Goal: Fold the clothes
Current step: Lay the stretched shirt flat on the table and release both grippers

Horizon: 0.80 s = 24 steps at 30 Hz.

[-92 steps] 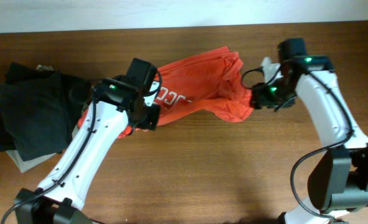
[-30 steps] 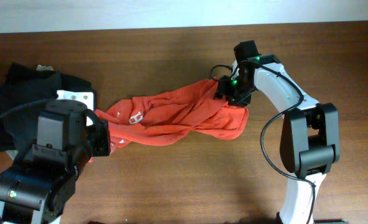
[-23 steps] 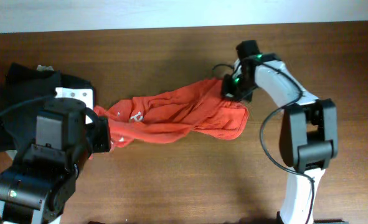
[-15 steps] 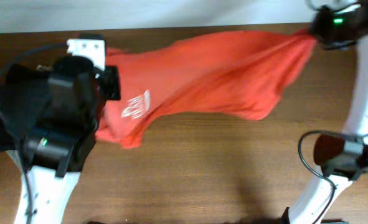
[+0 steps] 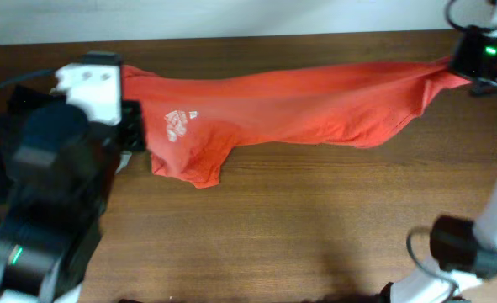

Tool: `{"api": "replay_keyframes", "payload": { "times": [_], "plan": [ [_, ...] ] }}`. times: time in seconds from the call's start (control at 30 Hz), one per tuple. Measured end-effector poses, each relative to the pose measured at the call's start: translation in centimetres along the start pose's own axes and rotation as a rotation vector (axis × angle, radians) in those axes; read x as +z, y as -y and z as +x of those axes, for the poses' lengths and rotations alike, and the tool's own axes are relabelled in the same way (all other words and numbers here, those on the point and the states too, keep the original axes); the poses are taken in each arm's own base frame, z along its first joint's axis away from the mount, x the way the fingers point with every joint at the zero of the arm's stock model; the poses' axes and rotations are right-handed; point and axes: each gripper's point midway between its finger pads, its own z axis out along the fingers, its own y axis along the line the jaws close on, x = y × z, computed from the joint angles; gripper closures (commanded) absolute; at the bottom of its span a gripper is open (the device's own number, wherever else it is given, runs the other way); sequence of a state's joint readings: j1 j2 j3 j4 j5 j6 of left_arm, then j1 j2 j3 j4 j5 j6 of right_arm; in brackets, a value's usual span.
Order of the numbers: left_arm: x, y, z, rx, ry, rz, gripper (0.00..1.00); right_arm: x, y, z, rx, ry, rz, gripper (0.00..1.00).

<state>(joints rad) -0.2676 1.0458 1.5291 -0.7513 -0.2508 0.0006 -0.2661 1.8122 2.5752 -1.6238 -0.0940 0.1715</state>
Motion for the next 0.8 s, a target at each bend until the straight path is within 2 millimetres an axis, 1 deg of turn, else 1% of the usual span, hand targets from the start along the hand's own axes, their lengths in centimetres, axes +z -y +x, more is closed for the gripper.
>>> {"api": "replay_keyframes", "payload": {
  "times": [0.07, 0.1, 0.13, 0.17, 0.2, 0.23, 0.27, 0.33, 0.37, 0.43, 0.47, 0.5, 0.53, 0.6, 0.63, 0.67, 0.7, 0.73, 0.77, 0.8],
  "plan": [
    [-4.3, -1.0, -2.1, -0.028, 0.110, 0.004, 1.00, -6.9, 1.5, -0.4, 0.031, 0.167, 0.018, 0.96],
    [-5.7, -1.3, -2.7, -0.036, 0.144, 0.008, 1.00, -9.0, 1.9, -0.3, 0.040, 0.216, 0.025, 0.96],
    [-6.5, -1.5, -3.0, -0.042, 0.166, 0.009, 1.00, -10.3, 2.0, -0.2, 0.043, 0.247, 0.029, 0.96],
    [-7.3, -1.7, -3.3, -0.046, 0.184, 0.009, 1.00, -12.2, 1.9, 0.1, 0.041, 0.294, 0.026, 0.96],
    [-7.4, -1.7, -3.4, -0.047, 0.186, 0.008, 1.00, -12.7, 1.8, 0.2, 0.031, 0.304, 0.022, 0.96],
    [-7.0, -1.6, -3.2, -0.044, 0.176, 0.008, 1.00, -12.4, 1.7, 0.1, 0.023, 0.297, 0.021, 0.96],
    [-6.3, -1.5, -3.1, -0.041, 0.161, 0.008, 1.00, -11.7, 1.6, 0.0, 0.017, 0.282, 0.018, 0.96],
    [-3.2, -0.7, -2.0, -0.022, 0.087, 0.008, 1.00, -8.3, 1.4, -0.6, 0.009, 0.204, 0.016, 0.96],
    [-1.1, -0.1, -1.2, -0.010, 0.041, 0.008, 1.00, -6.4, 1.4, -0.7, 0.005, 0.161, 0.015, 0.96],
    [3.9, 1.2, 0.4, 0.012, -0.041, 0.008, 1.00, -0.1, 0.8, -1.2, -0.024, 0.038, 0.010, 0.96],
    [6.7, 1.9, 0.7, 0.026, -0.051, 0.009, 1.00, 3.4, 0.3, -1.6, -0.042, -0.007, 0.003, 0.96],
    [10.4, 2.8, 1.3, 0.049, -0.060, 0.009, 1.00, 6.6, -0.3, -2.3, -0.058, -0.023, -0.008, 0.96],
    [13.2, 3.5, 2.1, 0.068, -0.072, 0.009, 1.00, 8.2, -0.7, -2.7, -0.067, -0.024, -0.014, 0.96],
    [18.0, 4.1, 4.1, 0.089, -0.098, 0.001, 1.00, 12.4, -1.9, -3.9, -0.079, -0.012, -0.045, 0.96],
    [21.0, 3.8, 6.0, 0.098, -0.137, -0.014, 1.00, 13.1, -2.6, -5.0, -0.080, 0.026, -0.071, 0.96],
    [22.5, 3.3, 6.6, 0.101, -0.154, -0.021, 1.00, 13.2, -2.9, -6.1, -0.080, 0.070, -0.086, 0.96],
    [24.1, 2.3, 5.3, 0.086, -0.130, -0.025, 1.00, 12.5, -3.4, -7.6, -0.076, 0.132, -0.105, 0.96],
    [24.4, 1.8, 4.2, 0.077, -0.105, -0.030, 1.00, 11.7, -3.6, -8.4, -0.074, 0.168, -0.114, 0.96],
    [24.2, 0.7, 1.4, 0.061, -0.051, -0.038, 1.00, 10.6, -3.9, -9.1, -0.073, 0.201, -0.124, 0.96],
    [23.3, -0.4, -1.8, 0.046, 0.015, -0.048, 1.00, 9.6, -4.0, -9.6, -0.075, 0.228, -0.129, 0.96]
  ]
}}
